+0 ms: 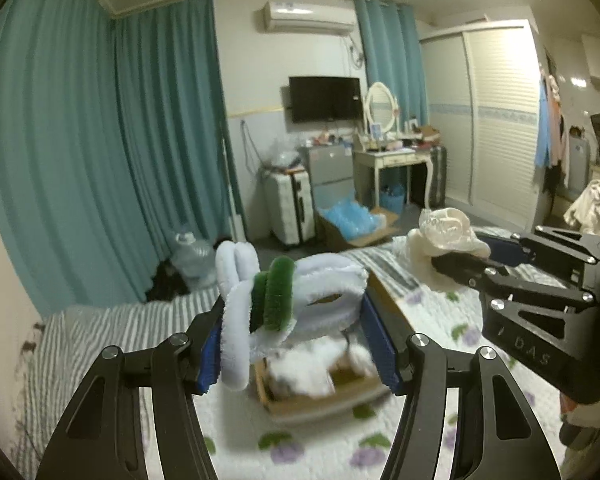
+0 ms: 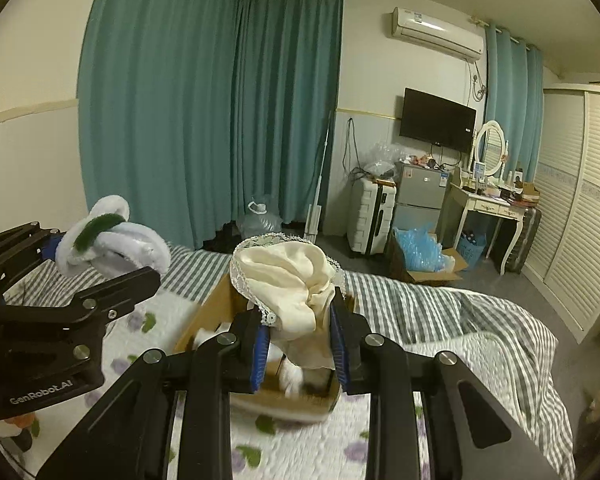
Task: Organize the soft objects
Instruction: 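Drop the scrunchie and fuzzy pipe-cleaner toy into the box with both grippers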
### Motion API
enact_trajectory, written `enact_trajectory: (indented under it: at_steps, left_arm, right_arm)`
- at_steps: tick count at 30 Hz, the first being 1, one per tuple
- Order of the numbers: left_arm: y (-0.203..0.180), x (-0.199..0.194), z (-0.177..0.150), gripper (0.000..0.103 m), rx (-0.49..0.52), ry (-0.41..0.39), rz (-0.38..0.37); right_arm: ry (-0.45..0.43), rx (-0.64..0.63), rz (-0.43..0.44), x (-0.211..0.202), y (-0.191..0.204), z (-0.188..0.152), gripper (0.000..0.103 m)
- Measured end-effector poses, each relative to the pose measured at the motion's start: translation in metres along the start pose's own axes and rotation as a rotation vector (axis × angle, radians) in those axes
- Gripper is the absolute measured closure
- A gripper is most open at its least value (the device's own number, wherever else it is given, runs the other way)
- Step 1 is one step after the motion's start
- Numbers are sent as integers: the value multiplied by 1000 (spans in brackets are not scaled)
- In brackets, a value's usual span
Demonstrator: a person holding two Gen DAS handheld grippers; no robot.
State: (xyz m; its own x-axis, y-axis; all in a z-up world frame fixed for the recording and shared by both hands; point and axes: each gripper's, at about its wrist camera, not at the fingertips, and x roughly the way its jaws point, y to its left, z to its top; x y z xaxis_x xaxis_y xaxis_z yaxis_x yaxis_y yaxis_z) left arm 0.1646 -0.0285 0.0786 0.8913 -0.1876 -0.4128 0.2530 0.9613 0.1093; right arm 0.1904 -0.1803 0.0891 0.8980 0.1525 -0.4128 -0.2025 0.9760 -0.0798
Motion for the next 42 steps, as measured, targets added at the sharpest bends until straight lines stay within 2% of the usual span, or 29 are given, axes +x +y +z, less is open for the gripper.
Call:
enact_trajectory:
  at_steps: [6,12,19,23,25,27,29,32,36,39,42]
  left_arm:
    - [3,66,12,43,-26,38,-5]
    - [-4,127,3,43,-7,90,0]
    - [-5,193,-26,43,6,199,24]
    - [-7,210,-38,43,11,248,15]
    - [-7,214,-42,38,5,258,11]
    - [-8,213,-42,34,2,256,7]
    - [-11,209,-43,27,14,259,35]
    - [-12,199,-37,27,25,251,79]
    - [-11,167,-17,27,14,224,92]
    - [-11,124,7,27,10,166,121]
    - [-14,63,38,26,19,67,157]
  right_arm:
    - [14,14,-8,56,-20,24,77]
    - [56,3,-21,117,-32,25,77]
    - [171,45,26,196,-49,-11,77]
    - [227,63,51,227,-52,-37,77]
    - [227,76,57,231,-53,-42,71]
    - [219,95,40,232,-55,-42,13]
    - [183,115,25,223,-59,-38,10]
    - [168,122,2,203,-63,-26,10]
    - [127,112,-33,156,-67,-2,10]
    - [73,99,-61,108,-67,22,10]
    - [-19,88,-90,47,-68,48,6]
